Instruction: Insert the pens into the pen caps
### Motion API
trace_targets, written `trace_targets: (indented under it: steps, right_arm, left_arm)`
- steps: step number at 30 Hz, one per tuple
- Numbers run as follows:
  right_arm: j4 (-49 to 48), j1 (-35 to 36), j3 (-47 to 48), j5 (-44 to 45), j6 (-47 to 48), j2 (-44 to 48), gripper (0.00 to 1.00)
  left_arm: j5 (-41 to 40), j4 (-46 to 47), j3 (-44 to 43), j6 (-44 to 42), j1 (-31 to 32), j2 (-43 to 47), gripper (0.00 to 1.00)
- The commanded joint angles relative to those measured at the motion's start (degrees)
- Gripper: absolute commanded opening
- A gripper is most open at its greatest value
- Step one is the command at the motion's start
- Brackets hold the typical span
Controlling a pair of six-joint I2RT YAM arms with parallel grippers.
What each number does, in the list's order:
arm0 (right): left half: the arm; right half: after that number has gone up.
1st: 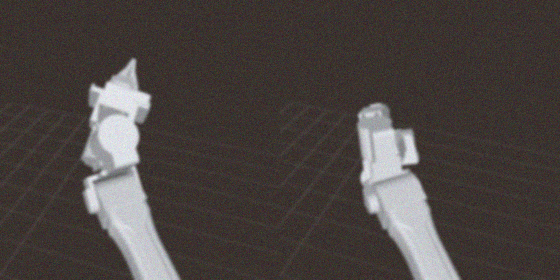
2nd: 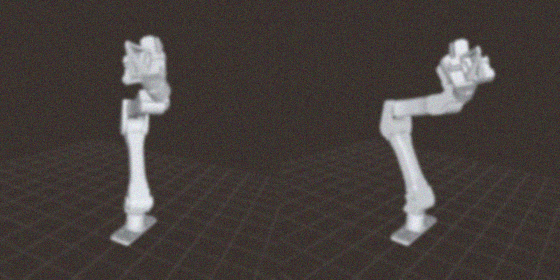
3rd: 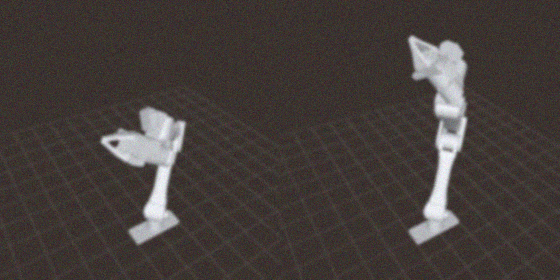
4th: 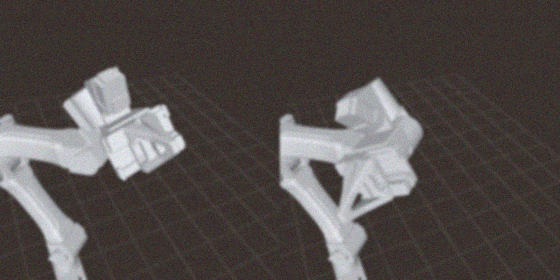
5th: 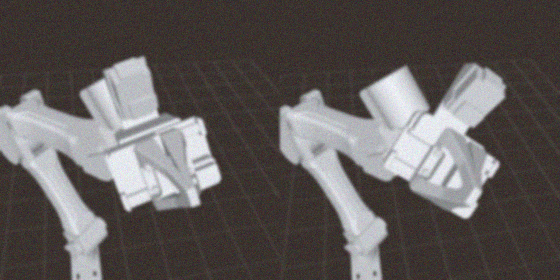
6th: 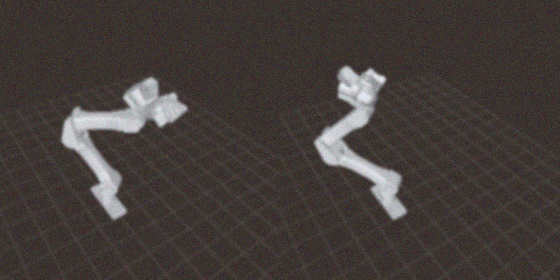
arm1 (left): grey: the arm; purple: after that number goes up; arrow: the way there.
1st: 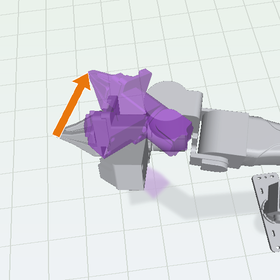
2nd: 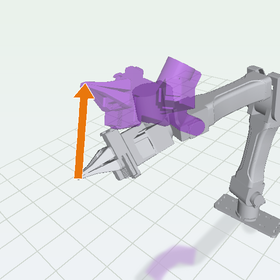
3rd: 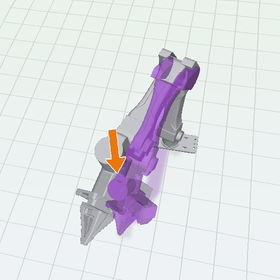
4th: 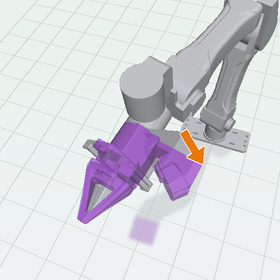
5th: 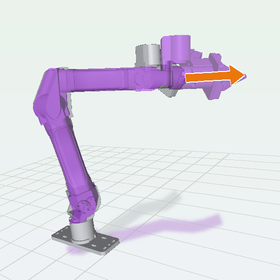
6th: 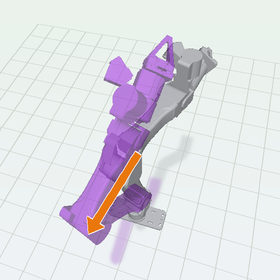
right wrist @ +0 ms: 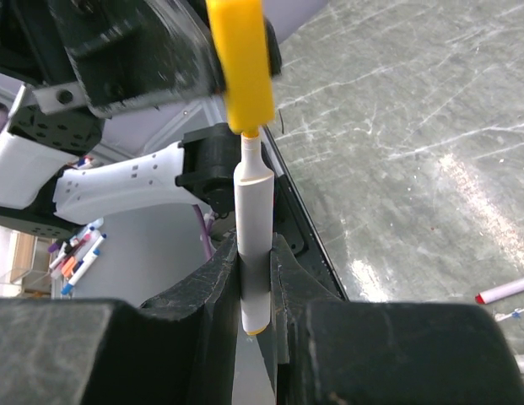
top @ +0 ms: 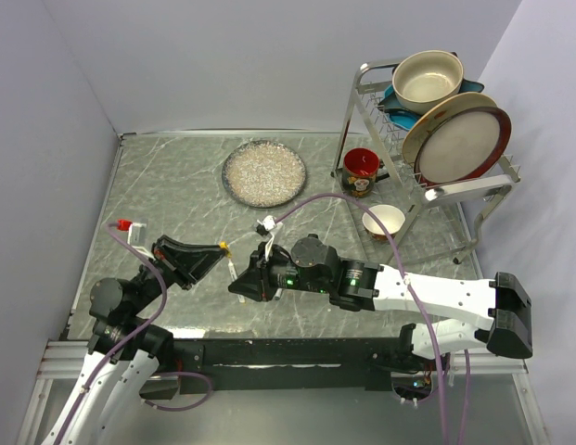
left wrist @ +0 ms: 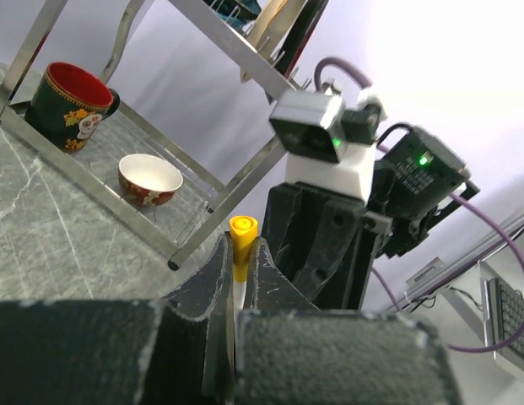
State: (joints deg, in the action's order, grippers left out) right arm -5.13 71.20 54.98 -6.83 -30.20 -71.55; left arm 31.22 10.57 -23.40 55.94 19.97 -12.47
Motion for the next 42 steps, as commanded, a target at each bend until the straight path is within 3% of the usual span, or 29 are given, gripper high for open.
trace_targets:
  steps: [1, 16, 18, 22, 28, 34, 42]
  right_arm:
    - [-2.96, -0.45, 3.29, -0.03, 0.05, -0.17, 0.00]
    - [-2.87, -1.68, 3.90, 1.29, 1.89, 1.67, 0.00]
    - [-3.13, -1.68, 3.82, 1.03, 2.24, 1.85, 0.00]
    - [-3.92, -1.77, 3.21, -1.43, 2.77, 1.76, 0.00]
    - [-7.62, -1.68, 0.57, -7.93, 1.63, 3.17, 0.00]
    - [-9.90, -1.68, -1.54, -12.76, 0.58, 5.36, 0.00]
    - [-9.38, -1.33, -1.28, -15.49, -0.48, 5.19, 0.00]
  left_arm:
    - [3.05, -1.07, -2.09, -2.50, 0.07, -0.19, 0.01]
    - [9.56, -4.94, -3.76, -3.21, 0.07, -1.42, 0.02]
    - [10.43, -5.91, -4.55, -3.91, 0.07, -1.42, 0.06]
    - [10.97, -6.61, -5.87, -4.52, 0.07, -0.72, 0.34]
    - [11.75, -5.65, -7.45, -6.37, 0.07, -0.10, 0.59]
    - [12.37, -6.44, -9.91, -7.78, 0.07, -1.68, 0.73]
    - [13.25, -0.99, -10.88, -5.33, 0.07, -4.40, 0.72]
